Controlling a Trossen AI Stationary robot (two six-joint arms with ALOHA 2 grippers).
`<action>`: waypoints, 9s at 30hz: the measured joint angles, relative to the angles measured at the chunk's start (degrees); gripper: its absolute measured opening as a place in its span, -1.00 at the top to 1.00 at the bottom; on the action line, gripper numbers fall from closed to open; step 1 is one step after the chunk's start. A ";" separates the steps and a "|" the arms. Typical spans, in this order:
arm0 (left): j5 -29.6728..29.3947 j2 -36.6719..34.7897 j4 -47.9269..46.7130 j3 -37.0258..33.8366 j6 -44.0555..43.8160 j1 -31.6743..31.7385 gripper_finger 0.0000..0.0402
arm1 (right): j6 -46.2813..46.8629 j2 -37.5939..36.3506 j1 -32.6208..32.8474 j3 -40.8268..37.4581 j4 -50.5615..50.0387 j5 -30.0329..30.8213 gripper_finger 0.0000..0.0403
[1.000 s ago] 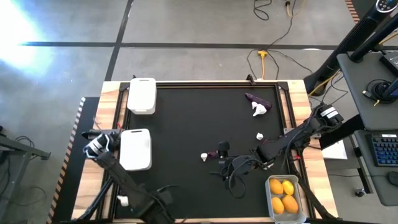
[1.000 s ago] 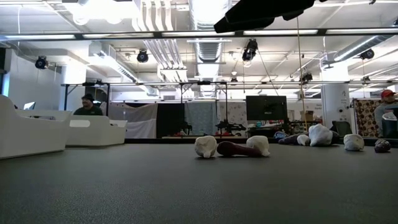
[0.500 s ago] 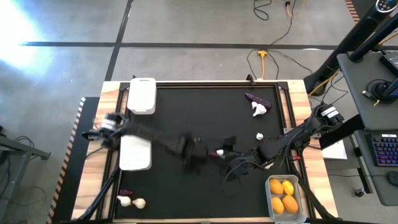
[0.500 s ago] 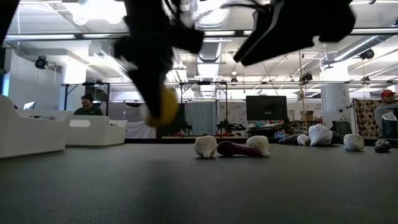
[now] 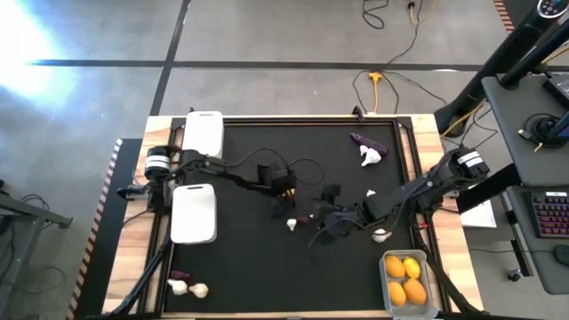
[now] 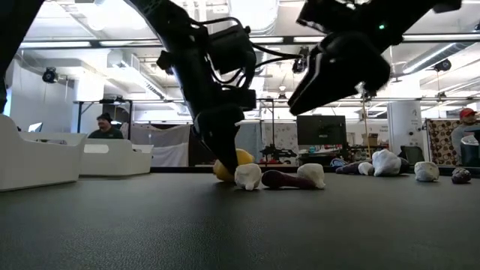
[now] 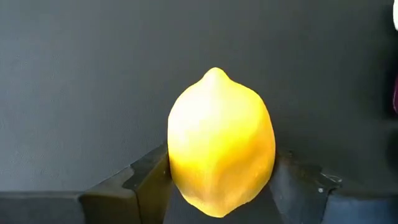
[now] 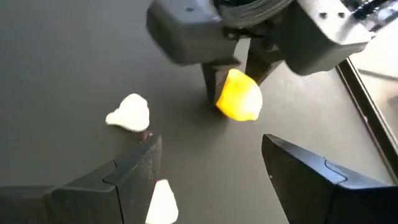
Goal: Sort produce into baskets
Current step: Put the lemon into the gray bin, then put the eggplant into the bottom white bin
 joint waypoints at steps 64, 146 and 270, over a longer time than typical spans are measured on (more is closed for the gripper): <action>-9.55 -20.07 61.11 -42.57 -6.84 -2.05 -0.20 | -12.38 22.94 -32.54 8.96 20.25 -20.72 -0.80; 4.32 -6.46 50.53 -12.08 12.65 -3.54 -0.46 | 101.11 4.29 41.73 29.49 -75.61 -37.75 -0.80; -27.83 -33.10 9.64 -13.72 -11.25 -21.39 0.12 | 73.61 4.21 19.22 17.44 -65.54 39.59 -0.81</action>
